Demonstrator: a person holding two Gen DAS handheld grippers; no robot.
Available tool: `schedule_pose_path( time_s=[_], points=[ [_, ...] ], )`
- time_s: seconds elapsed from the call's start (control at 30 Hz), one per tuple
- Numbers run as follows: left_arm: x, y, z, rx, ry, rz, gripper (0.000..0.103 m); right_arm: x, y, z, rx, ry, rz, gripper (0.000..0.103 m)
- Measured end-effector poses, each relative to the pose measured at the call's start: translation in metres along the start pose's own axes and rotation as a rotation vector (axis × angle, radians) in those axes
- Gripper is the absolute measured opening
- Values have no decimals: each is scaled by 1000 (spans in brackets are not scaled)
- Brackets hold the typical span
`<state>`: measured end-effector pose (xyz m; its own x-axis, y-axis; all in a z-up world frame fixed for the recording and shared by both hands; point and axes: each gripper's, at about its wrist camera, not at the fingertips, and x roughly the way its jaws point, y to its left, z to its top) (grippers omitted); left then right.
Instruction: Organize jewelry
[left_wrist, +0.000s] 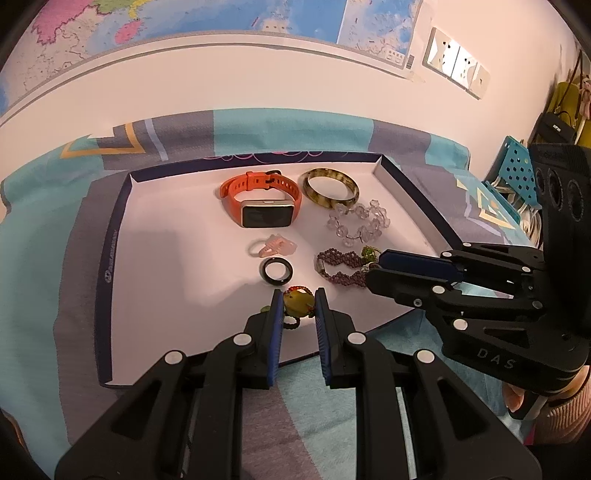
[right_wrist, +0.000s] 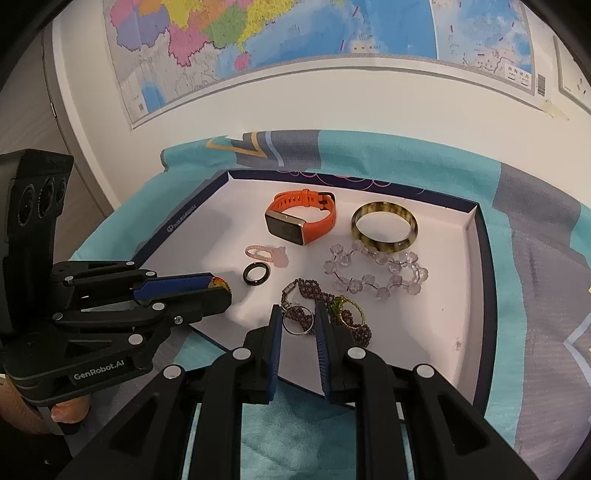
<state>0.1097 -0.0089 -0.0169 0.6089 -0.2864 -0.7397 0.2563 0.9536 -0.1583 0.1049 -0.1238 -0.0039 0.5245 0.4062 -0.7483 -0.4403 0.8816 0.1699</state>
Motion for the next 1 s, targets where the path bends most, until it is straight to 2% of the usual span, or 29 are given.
schedule_pose_path(
  time_s=[0.33,0.47,0.53,0.6,0.67,0.7,0.73,0.8,0.83,0.9,0.97,1.0],
  points=[
    [3,0,-2,-4,7,2,18,7,-3,-1,10,18,-4,16],
    [0,1,-4,-9,-1,9,28,4,-4,-2,17,9,-5,19],
    [-2,0,-5,-9,-9,16,39,0,-6,-3,30,-1,-9,28],
    [-7,0,-7,-7,-20,16,48,-5,-8,-4,41,-9,-9,30],
    [-15,-2,-9,-1,-40,29,56,-11,-10,-5,52,-21,-15,39],
    [-18,-2,-10,3,-49,37,66,-14,-10,-6,58,-30,-21,41],
    [-21,-3,-11,5,-57,44,79,-18,-11,-7,62,-39,-28,46],
    [-32,-5,-14,10,-91,70,89,-24,-12,-9,67,-57,-43,58],
    [-35,-5,-15,12,-97,77,97,-29,-12,-10,70,-70,-58,67],
    [-43,-7,-17,11,-120,100,97,-34,-12,-14,71,-85,-77,76],
    [-51,-7,-20,8,-140,121,97,-39,-12,-18,74,-101,-110,94],
    [-54,-7,-22,5,-146,129,97,-42,-12,-20,77,-111,-119,95]
  ],
)
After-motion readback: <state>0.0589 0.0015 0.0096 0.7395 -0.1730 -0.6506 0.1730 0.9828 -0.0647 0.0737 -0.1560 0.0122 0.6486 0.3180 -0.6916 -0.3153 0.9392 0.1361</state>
